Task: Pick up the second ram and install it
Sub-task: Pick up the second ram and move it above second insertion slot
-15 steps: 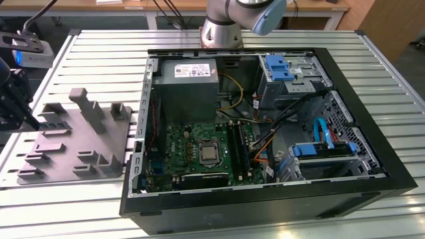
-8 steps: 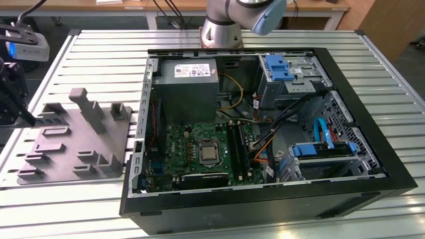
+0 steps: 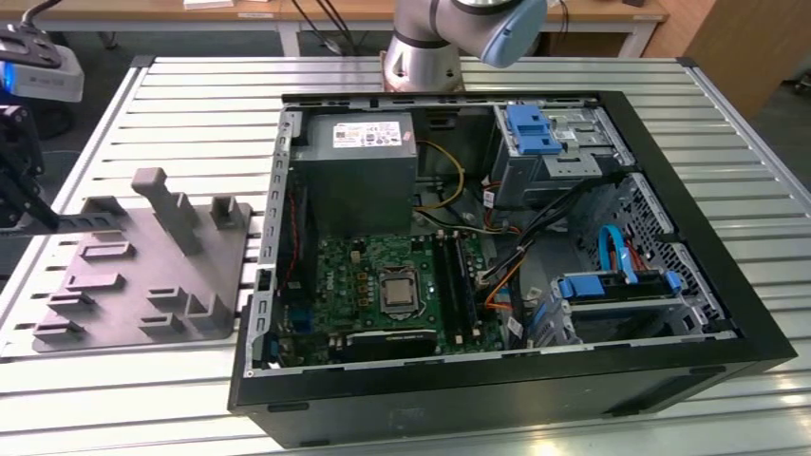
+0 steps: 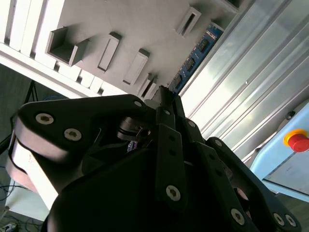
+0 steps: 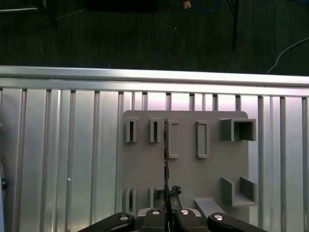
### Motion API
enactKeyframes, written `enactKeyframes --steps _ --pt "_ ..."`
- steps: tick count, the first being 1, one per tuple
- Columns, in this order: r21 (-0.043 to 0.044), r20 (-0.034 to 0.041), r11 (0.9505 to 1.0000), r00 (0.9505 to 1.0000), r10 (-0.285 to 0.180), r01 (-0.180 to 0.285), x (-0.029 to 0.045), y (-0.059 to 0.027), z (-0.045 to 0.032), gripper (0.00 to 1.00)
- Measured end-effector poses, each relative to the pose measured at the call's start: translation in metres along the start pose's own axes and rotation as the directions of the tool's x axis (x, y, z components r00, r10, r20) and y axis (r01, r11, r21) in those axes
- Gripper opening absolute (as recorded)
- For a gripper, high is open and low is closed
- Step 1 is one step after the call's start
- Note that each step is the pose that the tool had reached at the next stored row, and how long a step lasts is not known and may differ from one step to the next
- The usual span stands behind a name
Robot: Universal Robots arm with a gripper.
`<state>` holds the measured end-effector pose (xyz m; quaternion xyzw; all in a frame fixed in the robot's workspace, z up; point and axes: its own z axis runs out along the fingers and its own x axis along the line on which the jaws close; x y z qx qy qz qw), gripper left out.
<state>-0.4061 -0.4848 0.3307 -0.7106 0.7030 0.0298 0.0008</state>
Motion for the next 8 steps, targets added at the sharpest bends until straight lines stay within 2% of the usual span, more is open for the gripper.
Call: enactKeyframes --steps 8 --pt "0.0000 0.0028 1.0000 1.0000 0.000 0.000 -0.0005 0.0005 -0.0122 0.14"
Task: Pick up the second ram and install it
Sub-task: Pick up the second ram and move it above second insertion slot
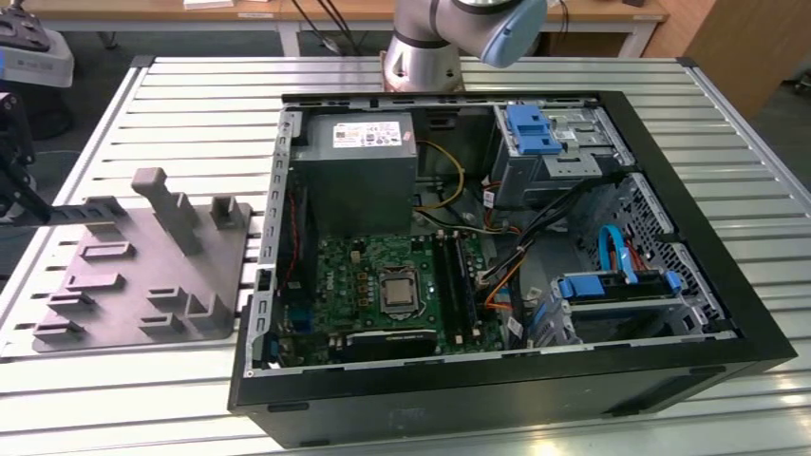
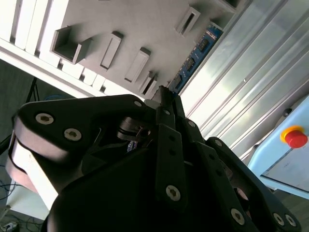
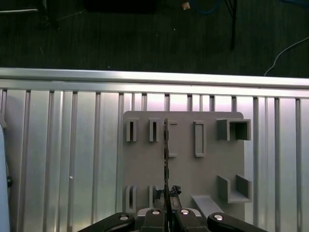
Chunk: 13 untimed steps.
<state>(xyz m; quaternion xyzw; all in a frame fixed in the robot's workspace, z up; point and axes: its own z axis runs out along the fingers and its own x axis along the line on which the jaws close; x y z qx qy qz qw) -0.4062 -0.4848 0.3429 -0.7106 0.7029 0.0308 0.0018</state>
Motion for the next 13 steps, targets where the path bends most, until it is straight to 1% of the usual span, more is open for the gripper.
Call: enactKeyframes --steps 6,13 --pt "0.0001 0.0027 1.0000 1.0000 0.000 0.000 -0.0004 0.0004 -0.0092 0.14" --pt "0.0001 0.0051 1.0000 1.0000 0.000 0.000 -0.0010 0.0009 -0.0224 0.14"
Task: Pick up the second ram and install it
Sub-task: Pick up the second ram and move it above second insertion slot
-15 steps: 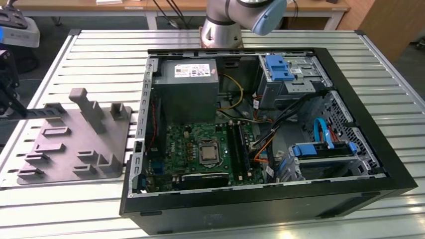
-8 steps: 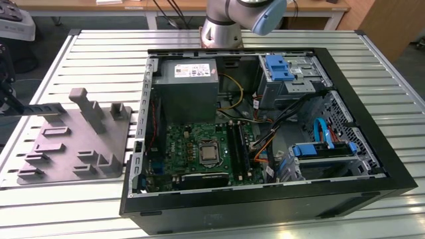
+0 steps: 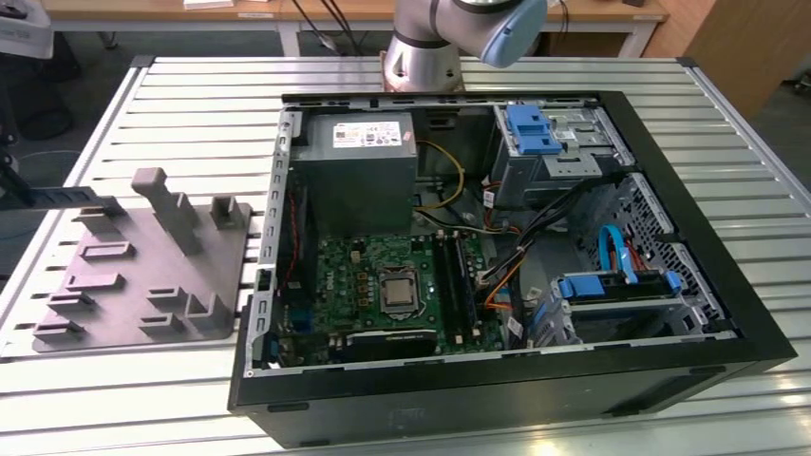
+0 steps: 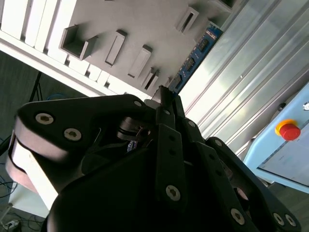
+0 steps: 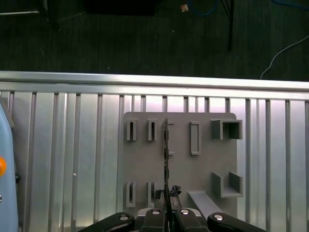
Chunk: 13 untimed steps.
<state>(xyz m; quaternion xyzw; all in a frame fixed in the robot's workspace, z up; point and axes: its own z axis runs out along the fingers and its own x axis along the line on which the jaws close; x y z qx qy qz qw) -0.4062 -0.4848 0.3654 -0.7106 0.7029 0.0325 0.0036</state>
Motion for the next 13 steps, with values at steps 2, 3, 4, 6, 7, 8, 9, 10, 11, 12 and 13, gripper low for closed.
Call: enactKeyframes --steps 2,3,4,6,7,8,9,10,11,12,13 --pt "0.0001 0.0006 1.0000 1.0000 0.000 0.000 -0.0002 0.0001 -0.0039 0.14" --pt "0.0000 0.0007 1.0000 1.0000 0.000 0.000 -0.0003 0.0002 -0.0060 0.14" --pt "0.0000 0.0008 1.0000 1.0000 0.000 0.000 -0.0004 0.0003 -0.0081 0.14" --pt "0.0000 0.0011 1.0000 1.0000 0.000 0.000 -0.0006 0.0005 -0.0114 0.14" --pt "0.0000 0.0012 1.0000 1.0000 0.000 0.000 -0.0007 0.0005 -0.0130 0.14" --pt "0.0000 0.0014 1.0000 1.0000 0.000 0.000 -0.0007 0.0006 -0.0146 0.14" --pt "0.0000 0.0016 1.0000 1.0000 0.000 0.000 -0.0008 0.0006 -0.0163 0.14" --pt "0.0001 0.0018 1.0000 1.0000 0.000 0.000 -0.0009 0.0007 -0.0179 0.14" --pt "0.0001 0.0020 1.0000 1.0000 0.000 0.000 -0.0010 0.0008 -0.0197 0.14" --pt "0.0001 0.0022 1.0000 1.0000 0.000 0.000 -0.0011 0.0009 -0.0214 0.14" --pt "0.0001 0.0024 1.0000 1.0000 0.000 0.000 -0.0012 0.0009 -0.0230 0.14"
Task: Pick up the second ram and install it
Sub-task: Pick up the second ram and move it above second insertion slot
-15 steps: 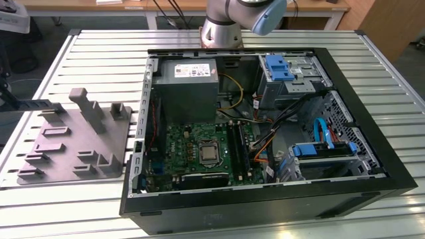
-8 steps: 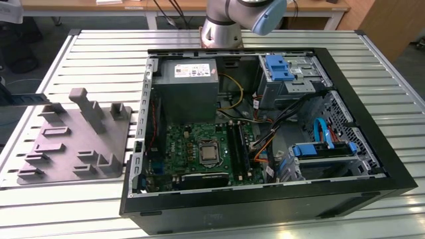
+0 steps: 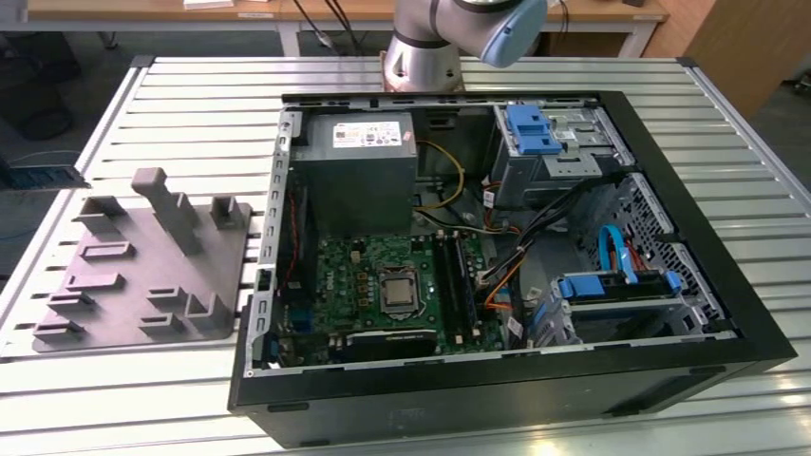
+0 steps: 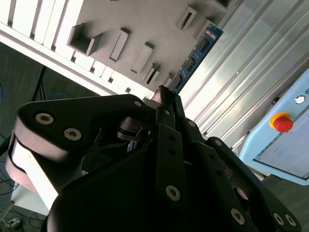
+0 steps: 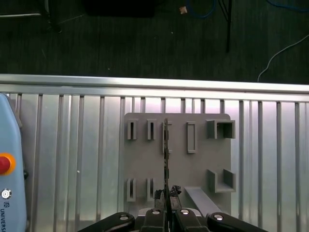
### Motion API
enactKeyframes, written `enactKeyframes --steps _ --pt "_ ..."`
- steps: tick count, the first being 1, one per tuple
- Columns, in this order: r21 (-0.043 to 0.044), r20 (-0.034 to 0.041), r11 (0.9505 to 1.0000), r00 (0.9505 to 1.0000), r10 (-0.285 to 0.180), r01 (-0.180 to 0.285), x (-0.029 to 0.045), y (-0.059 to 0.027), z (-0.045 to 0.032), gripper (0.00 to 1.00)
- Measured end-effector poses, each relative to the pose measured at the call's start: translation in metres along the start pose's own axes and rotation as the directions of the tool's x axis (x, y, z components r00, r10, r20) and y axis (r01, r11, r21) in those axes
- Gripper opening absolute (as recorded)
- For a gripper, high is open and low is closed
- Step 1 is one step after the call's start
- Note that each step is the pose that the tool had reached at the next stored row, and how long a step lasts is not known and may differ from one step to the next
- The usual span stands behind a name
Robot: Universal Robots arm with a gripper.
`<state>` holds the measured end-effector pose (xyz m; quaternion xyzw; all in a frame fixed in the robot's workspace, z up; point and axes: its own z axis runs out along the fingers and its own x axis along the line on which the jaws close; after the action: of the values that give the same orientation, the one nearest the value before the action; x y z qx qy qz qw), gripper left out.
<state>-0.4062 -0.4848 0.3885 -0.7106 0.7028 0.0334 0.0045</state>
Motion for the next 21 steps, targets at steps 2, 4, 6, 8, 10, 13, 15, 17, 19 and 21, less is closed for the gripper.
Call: enactKeyframes --steps 2,4,6,8,10,13,15,17,19,21 --pt "-0.0001 0.0004 1.0000 1.0000 0.000 0.000 -0.0002 0.0002 -0.0035 0.14" --pt "-0.0001 0.0008 1.0000 1.0000 0.000 0.000 -0.0004 0.0003 -0.0071 0.14" --pt "0.0000 0.0013 1.0000 1.0000 0.000 0.000 -0.0006 0.0004 -0.0105 0.14" --pt "-0.0001 0.0017 1.0000 1.0000 0.000 0.000 -0.0008 0.0006 -0.0138 0.14" --pt "-0.0001 0.0019 1.0000 1.0000 0.000 0.000 -0.0010 0.0007 -0.0176 0.14" --pt "0.0000 0.0024 1.0000 1.0000 0.000 0.000 -0.0013 0.0010 -0.0238 0.14" --pt "0.0001 0.0049 1.0000 1.0000 0.000 0.000 -0.0013 0.0011 -0.0257 0.14" --pt "0.0000 0.0090 1.0000 1.0000 0.000 0.000 -0.0014 0.0011 -0.0275 0.14" --pt "0.0000 0.0140 1.0000 0.9999 -0.001 0.001 -0.0016 0.0012 -0.0297 0.14" --pt "0.0001 0.0159 1.0000 0.9999 -0.001 0.001 -0.0017 0.0012 -0.0298 0.14"
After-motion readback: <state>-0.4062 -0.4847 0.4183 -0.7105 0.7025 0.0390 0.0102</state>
